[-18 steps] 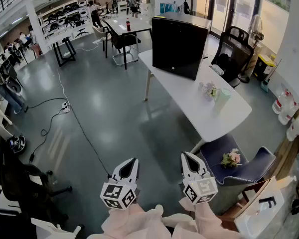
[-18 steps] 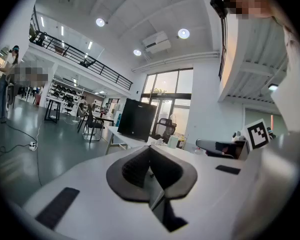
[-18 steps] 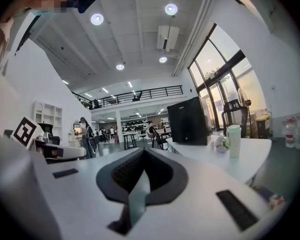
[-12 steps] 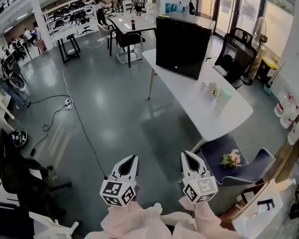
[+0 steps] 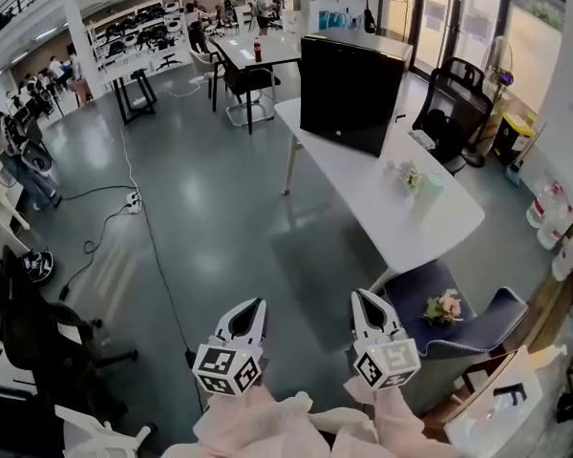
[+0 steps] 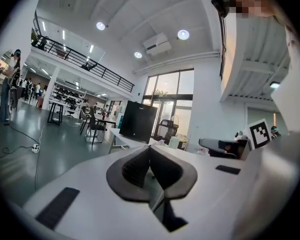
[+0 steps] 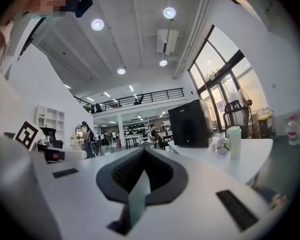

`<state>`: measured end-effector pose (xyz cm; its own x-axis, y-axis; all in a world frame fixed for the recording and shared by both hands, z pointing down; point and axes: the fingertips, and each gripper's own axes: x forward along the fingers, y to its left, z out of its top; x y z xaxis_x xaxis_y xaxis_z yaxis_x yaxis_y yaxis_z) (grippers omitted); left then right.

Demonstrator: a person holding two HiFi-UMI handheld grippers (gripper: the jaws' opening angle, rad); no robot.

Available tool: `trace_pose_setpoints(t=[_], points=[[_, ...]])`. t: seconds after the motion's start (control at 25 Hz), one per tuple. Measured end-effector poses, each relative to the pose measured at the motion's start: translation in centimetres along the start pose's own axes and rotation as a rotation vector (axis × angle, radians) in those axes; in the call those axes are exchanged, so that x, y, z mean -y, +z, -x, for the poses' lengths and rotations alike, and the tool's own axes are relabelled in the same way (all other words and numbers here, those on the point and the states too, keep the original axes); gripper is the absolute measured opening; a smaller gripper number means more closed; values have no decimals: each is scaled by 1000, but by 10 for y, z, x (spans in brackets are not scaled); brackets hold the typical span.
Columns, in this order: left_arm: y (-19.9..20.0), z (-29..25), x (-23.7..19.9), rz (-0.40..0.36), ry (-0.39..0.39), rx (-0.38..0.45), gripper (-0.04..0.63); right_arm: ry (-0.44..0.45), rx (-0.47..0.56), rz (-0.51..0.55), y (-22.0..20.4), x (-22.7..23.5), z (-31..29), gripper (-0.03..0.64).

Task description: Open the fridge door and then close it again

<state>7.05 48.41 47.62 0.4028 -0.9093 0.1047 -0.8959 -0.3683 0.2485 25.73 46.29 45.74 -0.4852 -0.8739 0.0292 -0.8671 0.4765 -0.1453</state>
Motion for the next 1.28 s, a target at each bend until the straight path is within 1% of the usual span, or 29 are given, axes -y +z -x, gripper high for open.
trace_pose_setpoints(t=[0.28,0.52,0.68,0.84,1.28], points=[[-3,0,-1,-7,2,-13,11,-14,-21,-1,-7,4,-2,11],[4,-22,-12,-8,-6,-13,11,-20,-12,5,-1,14,-24,11],[9,-52,-24,-7,-16,-16,11,-17,-8,28,5,24,-52,11],[20,-82,-45,-5,-11,-13,11,-11,-14,22,7,34,-85,11],[71,-165,-109,-6,-31,4,11,-36,2,29,37,54,-190,11]])
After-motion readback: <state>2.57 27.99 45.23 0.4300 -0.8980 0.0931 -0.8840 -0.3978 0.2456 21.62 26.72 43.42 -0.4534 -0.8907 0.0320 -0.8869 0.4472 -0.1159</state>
